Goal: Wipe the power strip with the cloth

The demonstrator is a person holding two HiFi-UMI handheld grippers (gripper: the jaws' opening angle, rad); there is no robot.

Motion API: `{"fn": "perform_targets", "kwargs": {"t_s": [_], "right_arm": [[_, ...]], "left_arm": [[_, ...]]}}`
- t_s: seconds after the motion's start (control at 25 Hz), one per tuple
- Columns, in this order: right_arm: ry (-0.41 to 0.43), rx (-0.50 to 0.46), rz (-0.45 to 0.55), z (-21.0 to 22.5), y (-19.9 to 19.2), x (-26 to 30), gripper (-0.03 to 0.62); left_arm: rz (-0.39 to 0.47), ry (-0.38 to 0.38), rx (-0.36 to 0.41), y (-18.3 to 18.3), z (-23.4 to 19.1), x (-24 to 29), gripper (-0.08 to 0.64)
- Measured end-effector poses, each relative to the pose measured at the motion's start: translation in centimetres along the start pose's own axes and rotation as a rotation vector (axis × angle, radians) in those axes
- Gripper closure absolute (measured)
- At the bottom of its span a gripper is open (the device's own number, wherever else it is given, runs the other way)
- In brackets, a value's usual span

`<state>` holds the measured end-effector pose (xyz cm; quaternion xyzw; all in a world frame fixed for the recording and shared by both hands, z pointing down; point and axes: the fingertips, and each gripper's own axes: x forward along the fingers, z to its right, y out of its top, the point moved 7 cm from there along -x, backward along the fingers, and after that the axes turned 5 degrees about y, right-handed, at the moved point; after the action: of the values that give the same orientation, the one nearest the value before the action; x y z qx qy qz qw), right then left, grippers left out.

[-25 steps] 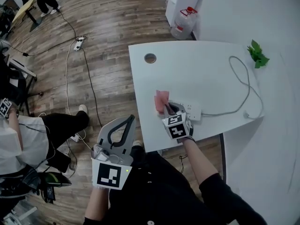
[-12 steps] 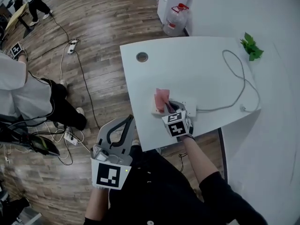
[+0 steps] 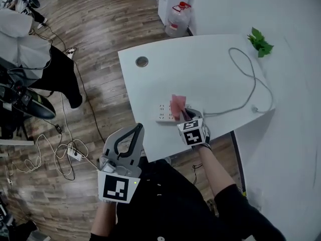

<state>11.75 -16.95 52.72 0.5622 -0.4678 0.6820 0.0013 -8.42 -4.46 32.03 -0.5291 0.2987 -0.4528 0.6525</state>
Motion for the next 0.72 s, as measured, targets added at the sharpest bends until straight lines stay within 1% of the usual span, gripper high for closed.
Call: {"fn": "perform_targets", "kwargs": {"t_s": [0.52, 0.72], "right_arm": [[-0.133, 0.106, -0.035, 6.1, -3.7, -2.9, 0.531], [-0.17, 0.136, -0.053, 7.6, -4.9, -3.9, 0.531]], "left_arm": [[0.02, -0.085, 0.006, 0.8, 2.5, 2.2, 0.546], [0.016, -0.118, 0.005, 1.0, 3.3, 2.9, 0.546]]}}
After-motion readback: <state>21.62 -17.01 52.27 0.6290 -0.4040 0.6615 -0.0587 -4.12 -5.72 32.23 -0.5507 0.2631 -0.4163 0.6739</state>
